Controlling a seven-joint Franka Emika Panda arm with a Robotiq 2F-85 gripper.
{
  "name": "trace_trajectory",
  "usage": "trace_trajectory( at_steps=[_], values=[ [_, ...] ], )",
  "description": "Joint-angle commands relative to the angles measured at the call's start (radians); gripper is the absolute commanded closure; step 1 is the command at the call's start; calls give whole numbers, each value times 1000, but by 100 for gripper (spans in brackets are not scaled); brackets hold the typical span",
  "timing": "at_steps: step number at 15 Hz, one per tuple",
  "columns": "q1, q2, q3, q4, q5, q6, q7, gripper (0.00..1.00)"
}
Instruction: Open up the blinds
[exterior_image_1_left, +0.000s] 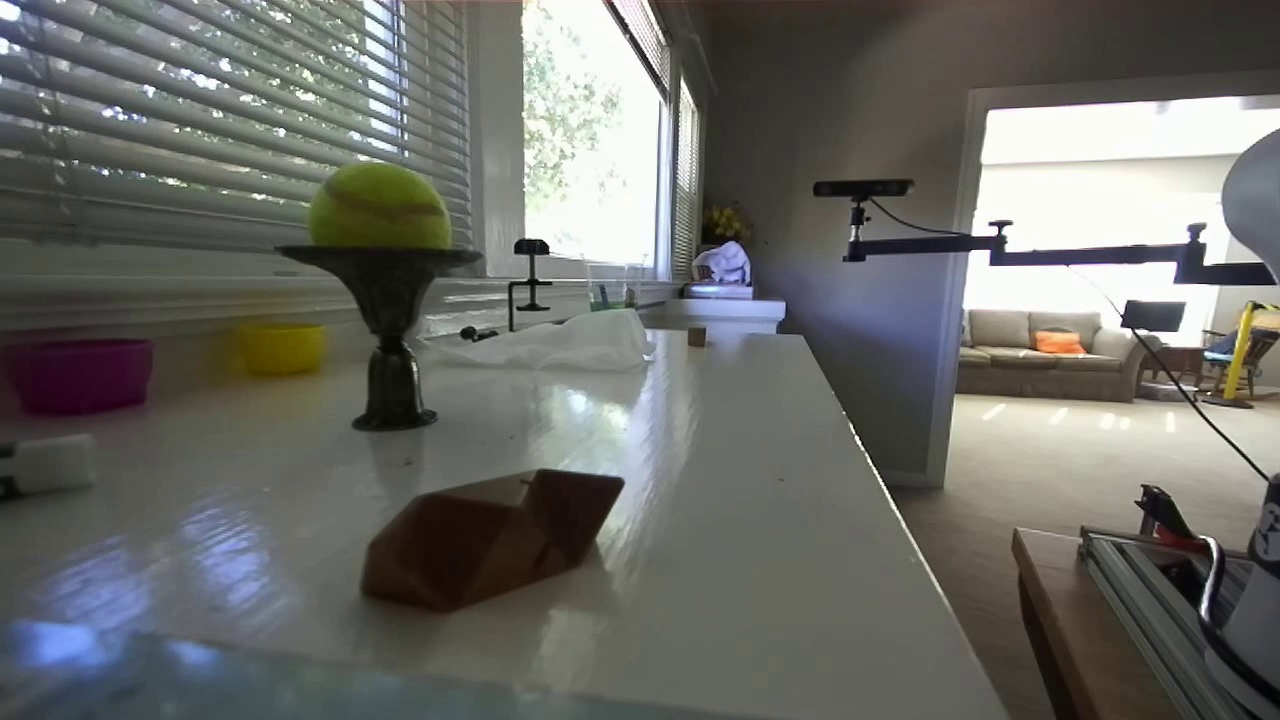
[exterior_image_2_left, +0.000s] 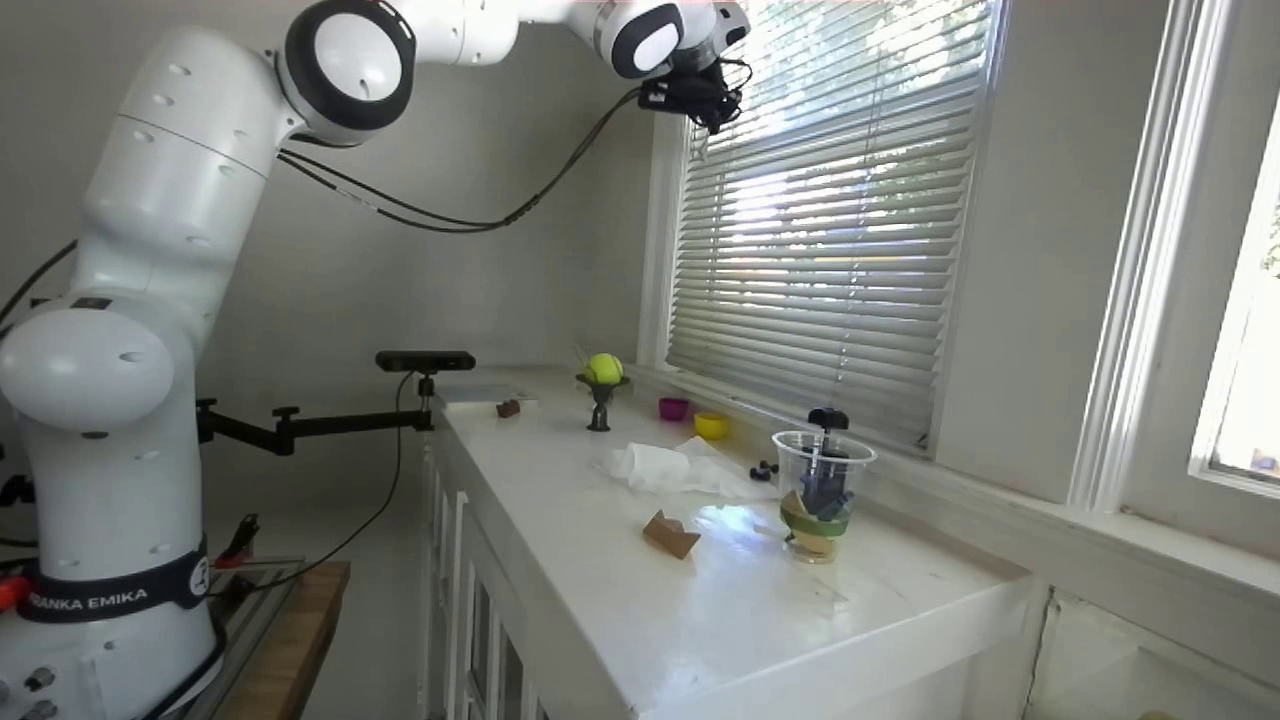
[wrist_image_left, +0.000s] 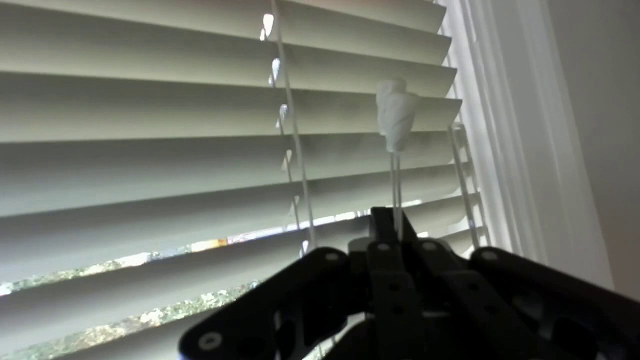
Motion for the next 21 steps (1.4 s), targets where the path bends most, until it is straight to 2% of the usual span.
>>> trace_trajectory(
  at_steps=[1,2,3,9,17,21],
  values=[
    [14,-146,-7,-240,11,81,41,100],
    [14,-171,-3,-280,17,99,42,100],
    [5,-71,1,-121,0,56,25,100],
    [5,-81,2,-136,0,61,25,100],
    [4,-125,-24,-327,-19,58,99,100],
    [8,-163,-45,-454,-58,51,182,100]
  ],
)
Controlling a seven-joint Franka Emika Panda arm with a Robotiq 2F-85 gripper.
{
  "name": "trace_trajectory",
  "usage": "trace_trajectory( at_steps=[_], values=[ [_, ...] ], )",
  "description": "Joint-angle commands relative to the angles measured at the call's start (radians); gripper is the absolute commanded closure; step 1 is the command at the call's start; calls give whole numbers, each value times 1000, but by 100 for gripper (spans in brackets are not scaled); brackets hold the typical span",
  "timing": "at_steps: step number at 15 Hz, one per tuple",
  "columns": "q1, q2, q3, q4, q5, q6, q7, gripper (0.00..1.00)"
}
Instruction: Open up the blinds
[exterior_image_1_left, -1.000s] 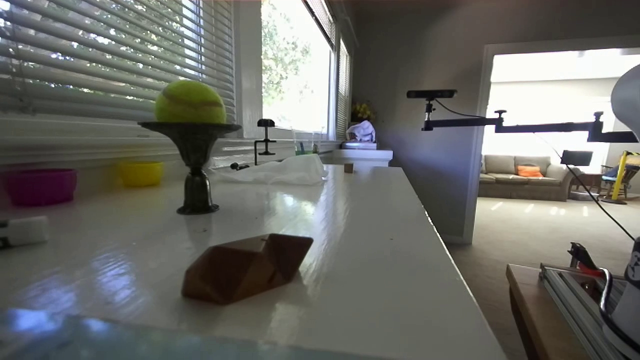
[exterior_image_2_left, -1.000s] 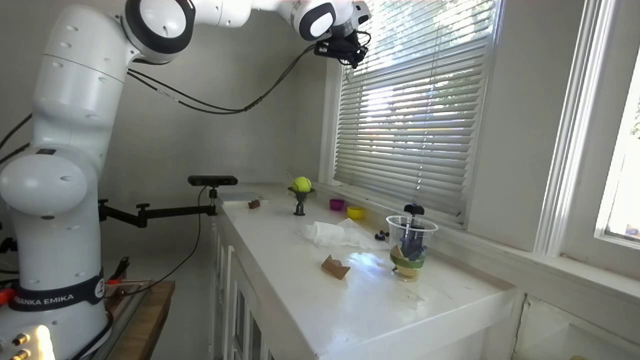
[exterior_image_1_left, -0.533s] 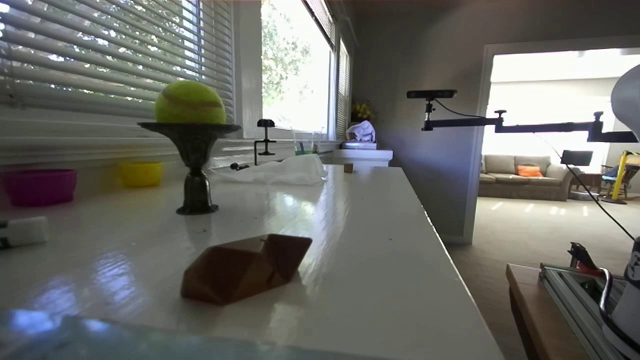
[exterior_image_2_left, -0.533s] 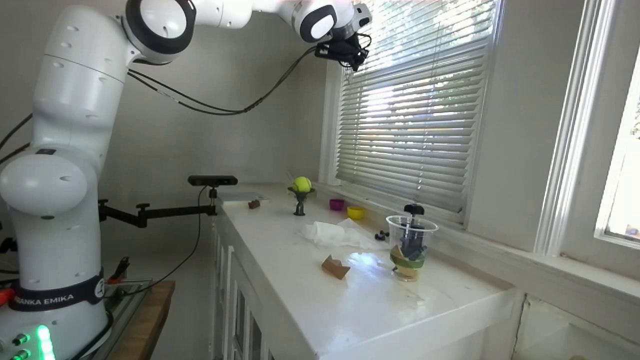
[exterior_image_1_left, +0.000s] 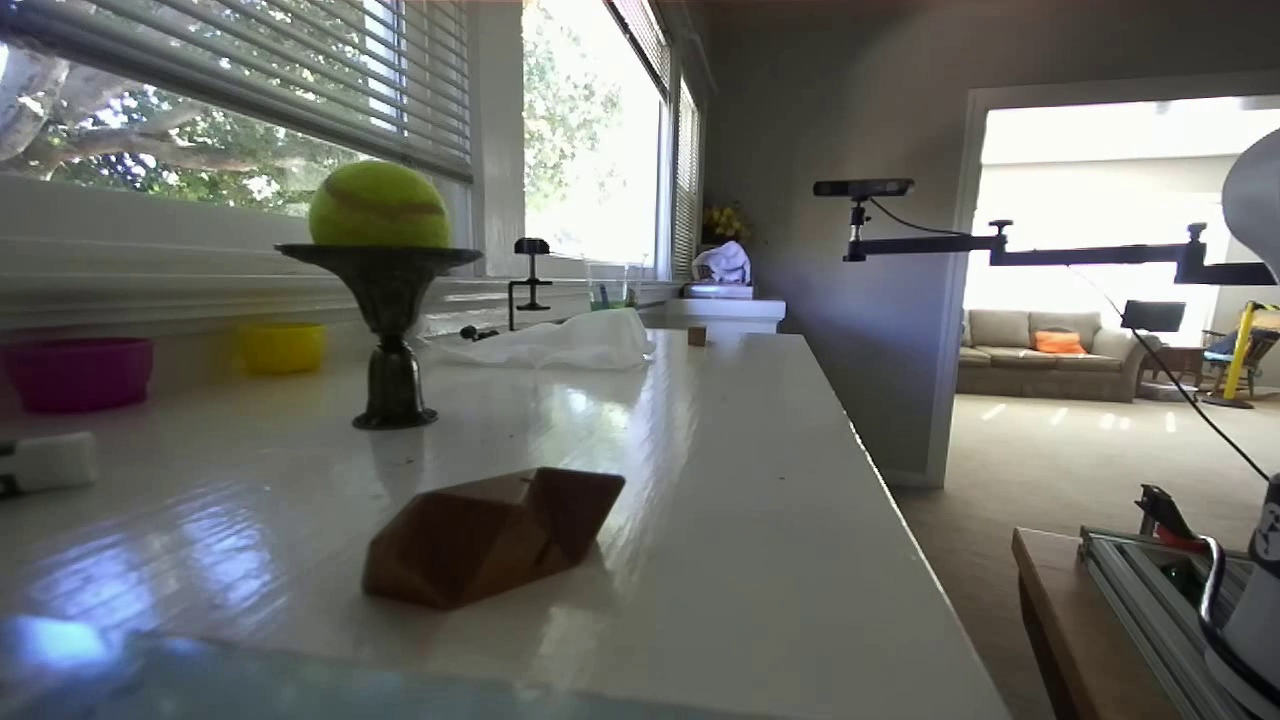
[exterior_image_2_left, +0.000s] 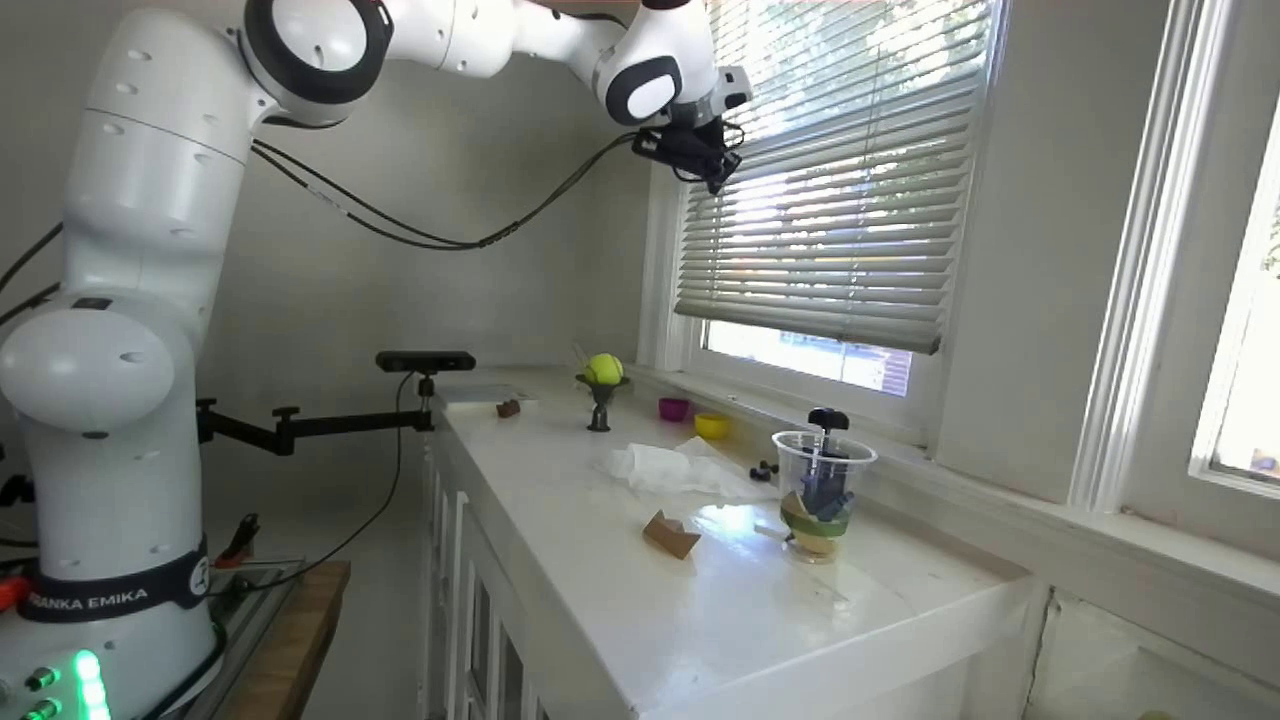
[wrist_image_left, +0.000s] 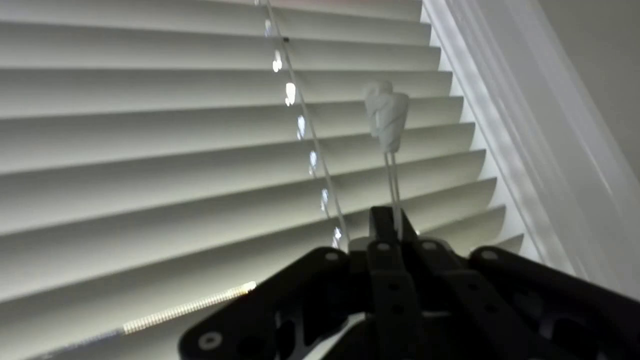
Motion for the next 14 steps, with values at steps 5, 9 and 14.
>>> trace_trajectory(
  at_steps=[5,9,14],
  values=[
    [0,-127,-34,-308,-47,-49,183,100],
    [-113,-148,70,-337,-52,-165,281,100],
    [-132,-104,103,-270,-48,-117,239,98]
  ],
)
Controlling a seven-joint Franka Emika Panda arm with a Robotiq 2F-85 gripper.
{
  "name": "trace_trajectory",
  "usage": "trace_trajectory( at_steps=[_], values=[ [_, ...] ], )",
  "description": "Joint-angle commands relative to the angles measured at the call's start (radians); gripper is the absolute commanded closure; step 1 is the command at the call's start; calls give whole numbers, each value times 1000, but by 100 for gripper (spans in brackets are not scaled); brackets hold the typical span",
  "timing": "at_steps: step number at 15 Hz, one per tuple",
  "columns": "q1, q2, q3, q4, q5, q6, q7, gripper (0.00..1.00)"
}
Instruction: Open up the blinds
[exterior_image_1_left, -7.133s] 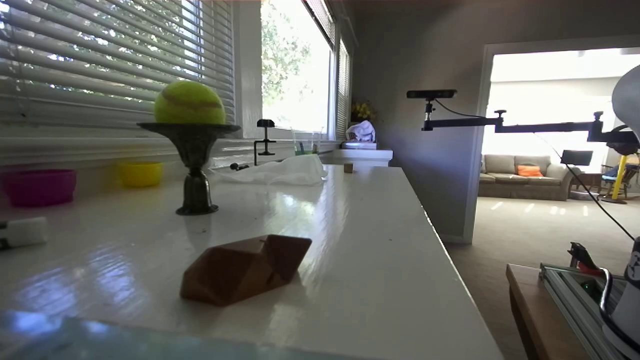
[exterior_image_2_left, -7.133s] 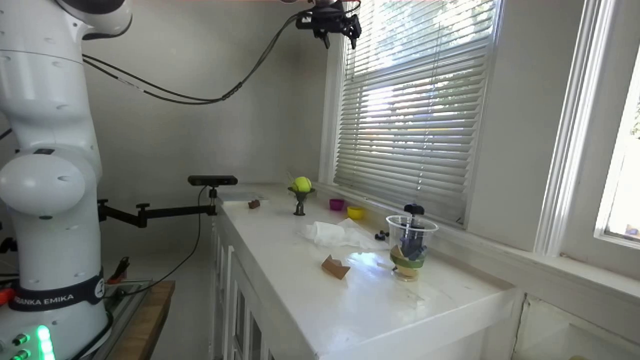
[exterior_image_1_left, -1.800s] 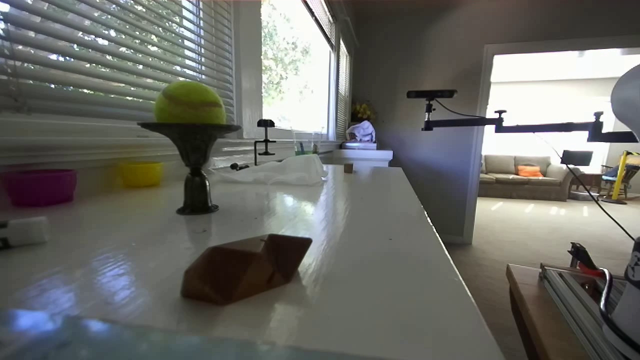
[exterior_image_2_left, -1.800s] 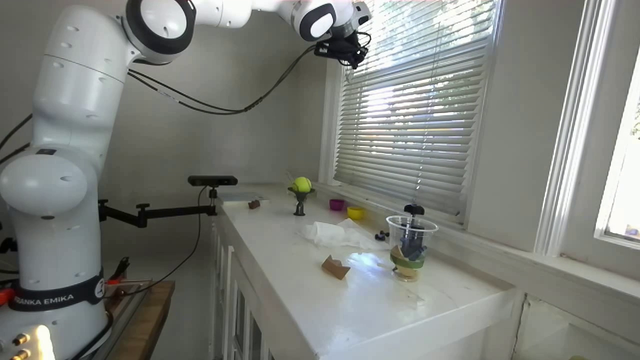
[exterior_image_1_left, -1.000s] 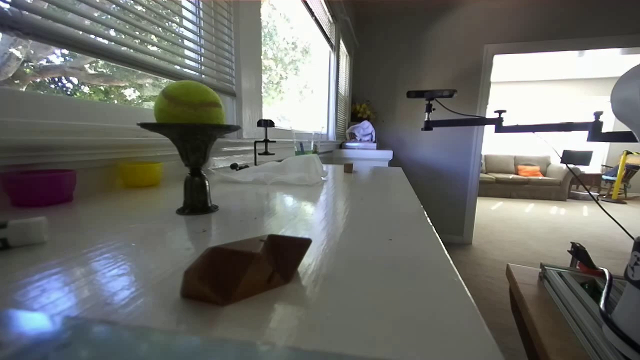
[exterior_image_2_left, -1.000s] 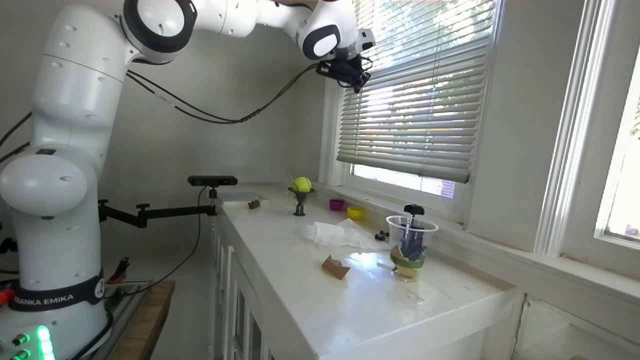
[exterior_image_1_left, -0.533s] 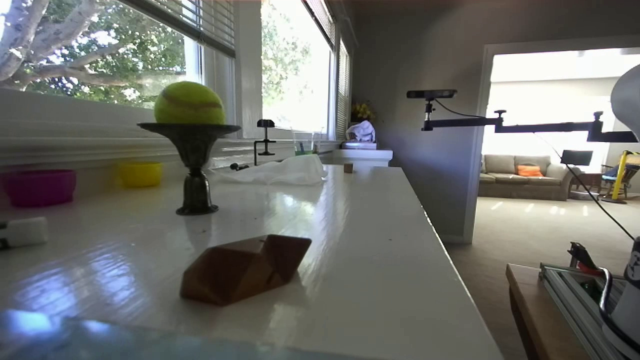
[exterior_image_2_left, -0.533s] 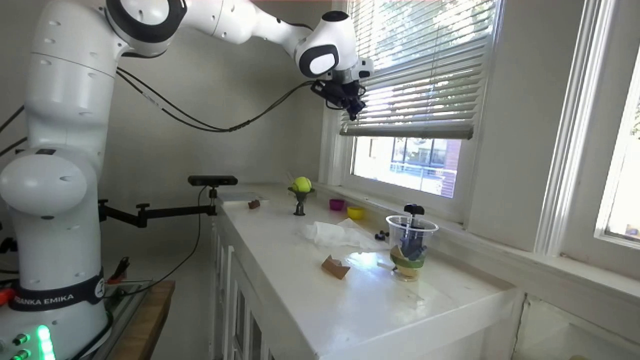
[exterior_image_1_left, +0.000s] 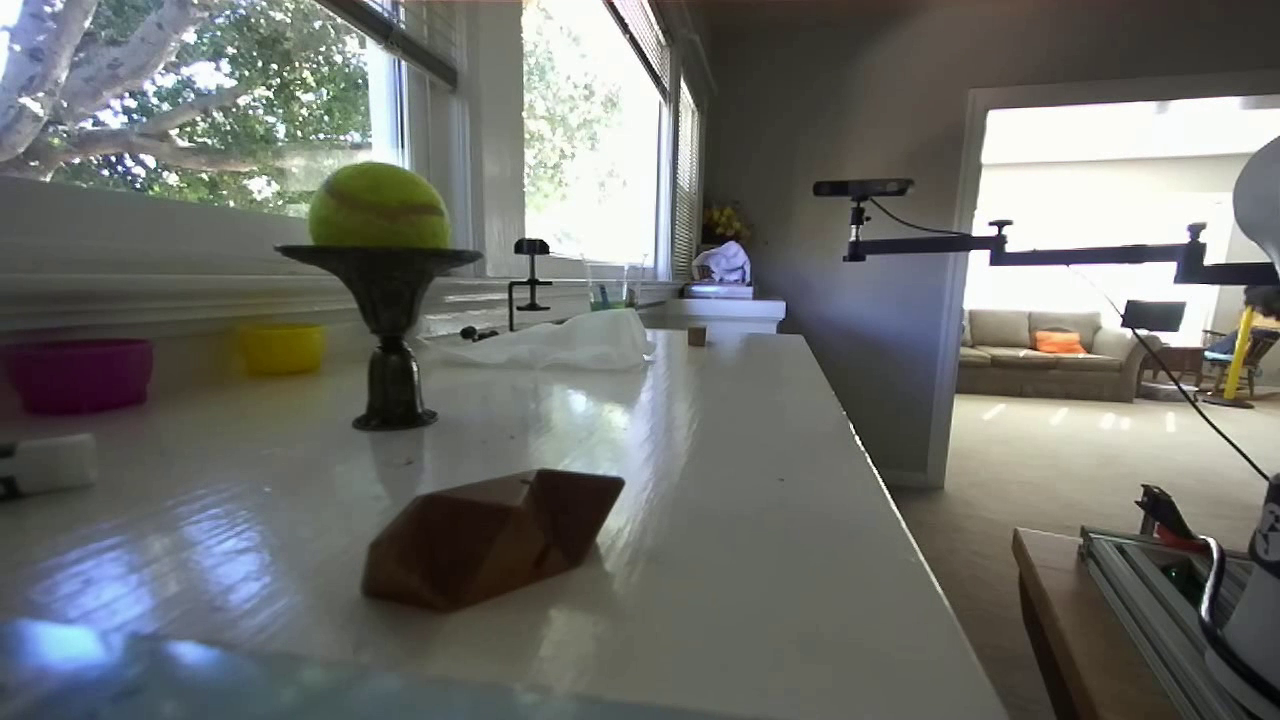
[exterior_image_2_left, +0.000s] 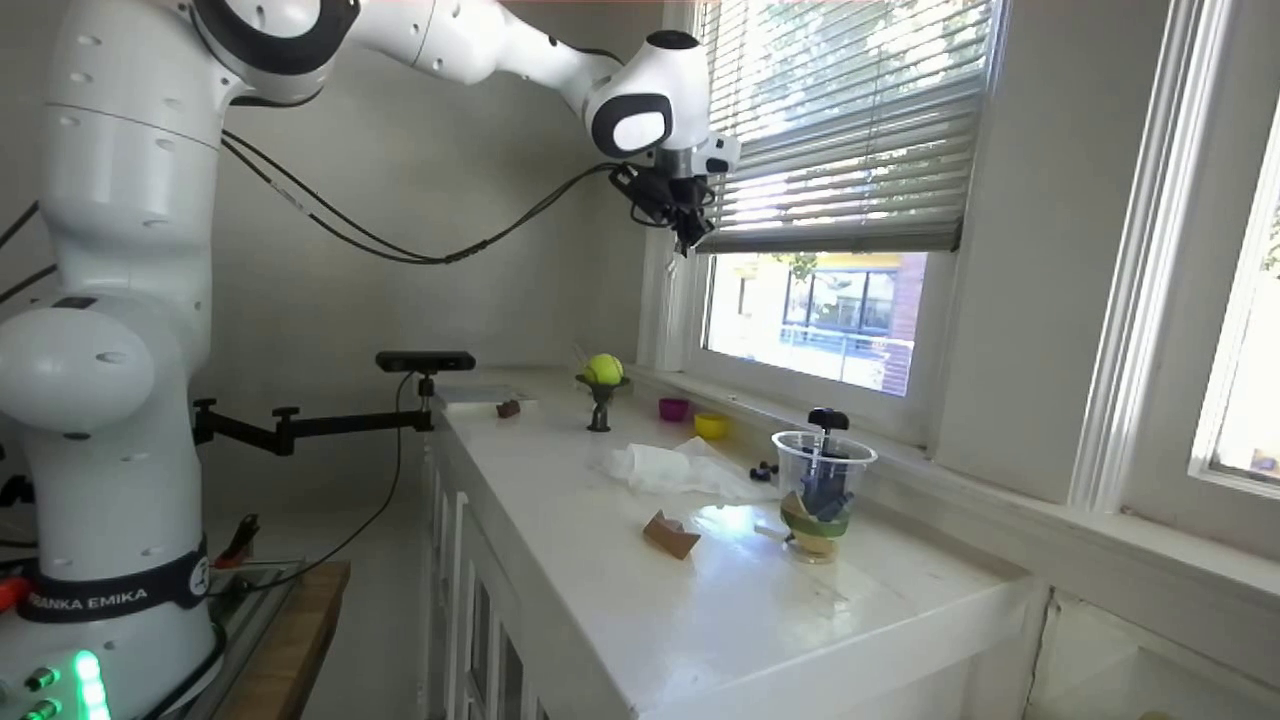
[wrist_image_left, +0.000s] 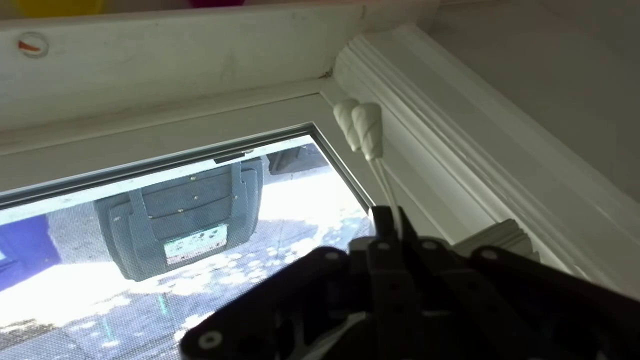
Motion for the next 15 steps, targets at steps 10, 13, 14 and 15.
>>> trace_trajectory(
  at_steps=[10,13,14,15],
  values=[
    [-19,82,94,101,-56,-80,10,100],
    [-8,140,130,141,-74,-119,9,100],
    [-9,154,138,154,-80,-142,12,100],
    [-7,175,147,158,-82,-160,14,100]
  ],
)
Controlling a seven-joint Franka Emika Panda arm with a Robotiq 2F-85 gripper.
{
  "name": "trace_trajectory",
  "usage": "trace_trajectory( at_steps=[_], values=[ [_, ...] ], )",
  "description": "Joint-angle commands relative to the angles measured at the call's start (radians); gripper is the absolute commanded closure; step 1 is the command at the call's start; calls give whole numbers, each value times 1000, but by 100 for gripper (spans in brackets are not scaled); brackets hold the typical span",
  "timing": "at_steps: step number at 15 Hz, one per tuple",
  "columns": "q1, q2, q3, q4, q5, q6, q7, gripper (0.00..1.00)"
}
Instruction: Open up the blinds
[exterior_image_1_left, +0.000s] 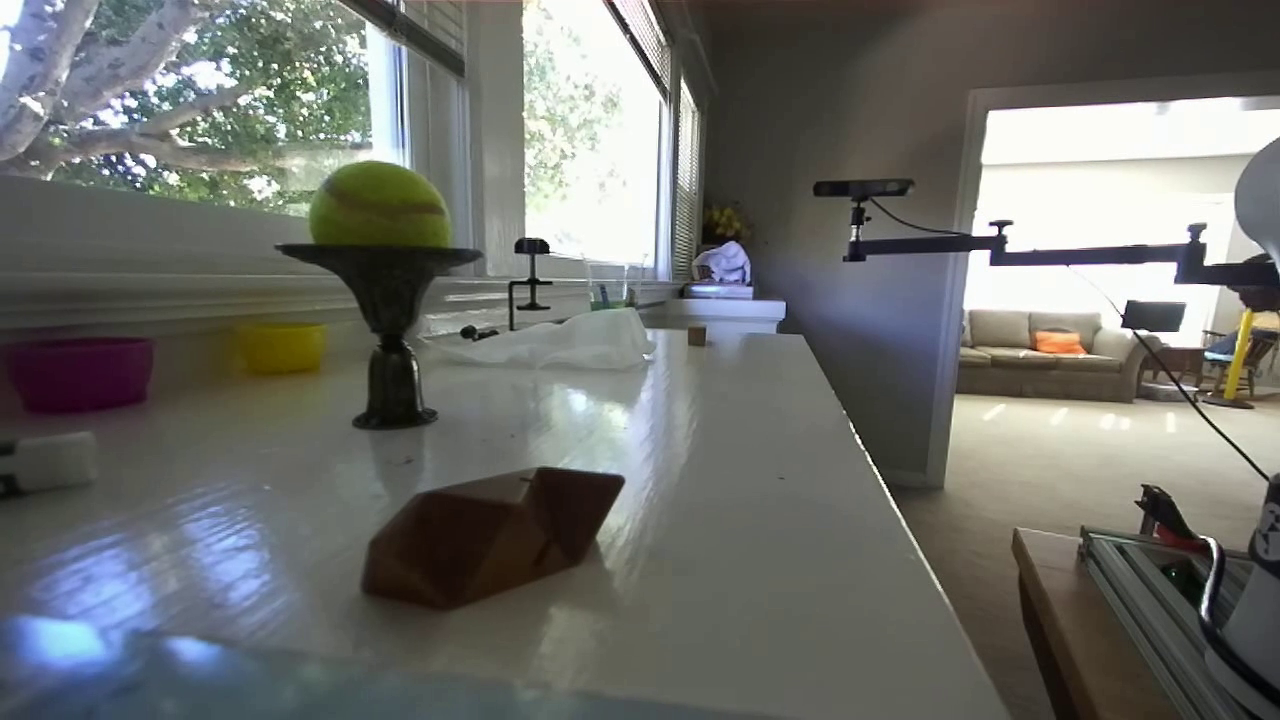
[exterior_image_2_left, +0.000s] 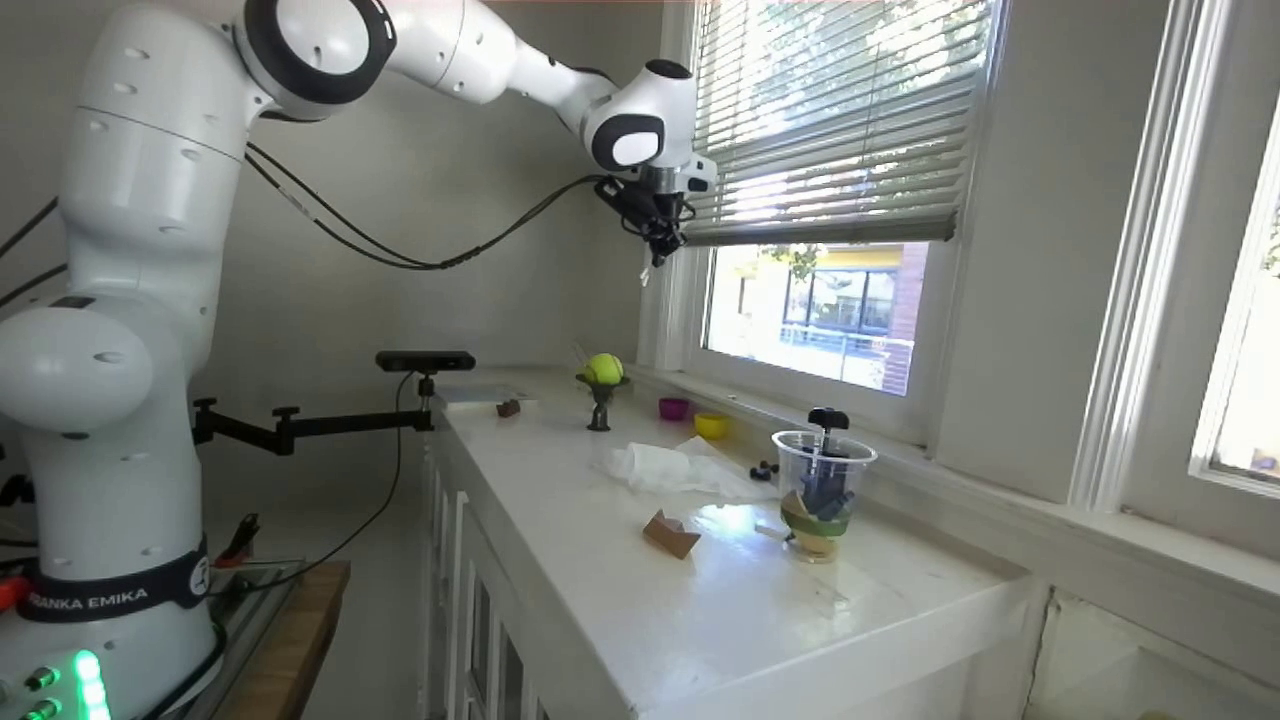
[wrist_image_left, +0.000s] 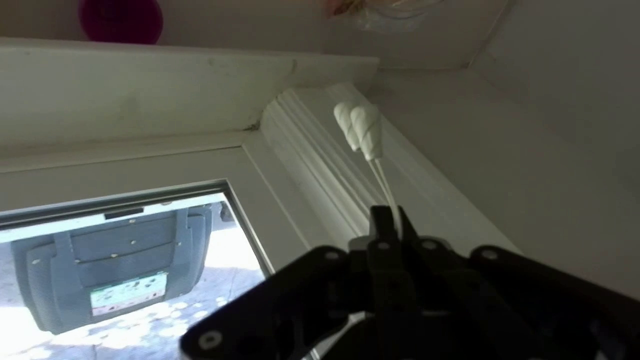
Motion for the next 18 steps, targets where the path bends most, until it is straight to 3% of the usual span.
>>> trace_trajectory(
  at_steps=[1,18],
  values=[
    [3,101,33,59,-40,-88,14,100],
    [15,346,93,-81,0,-371,40,100]
  ],
)
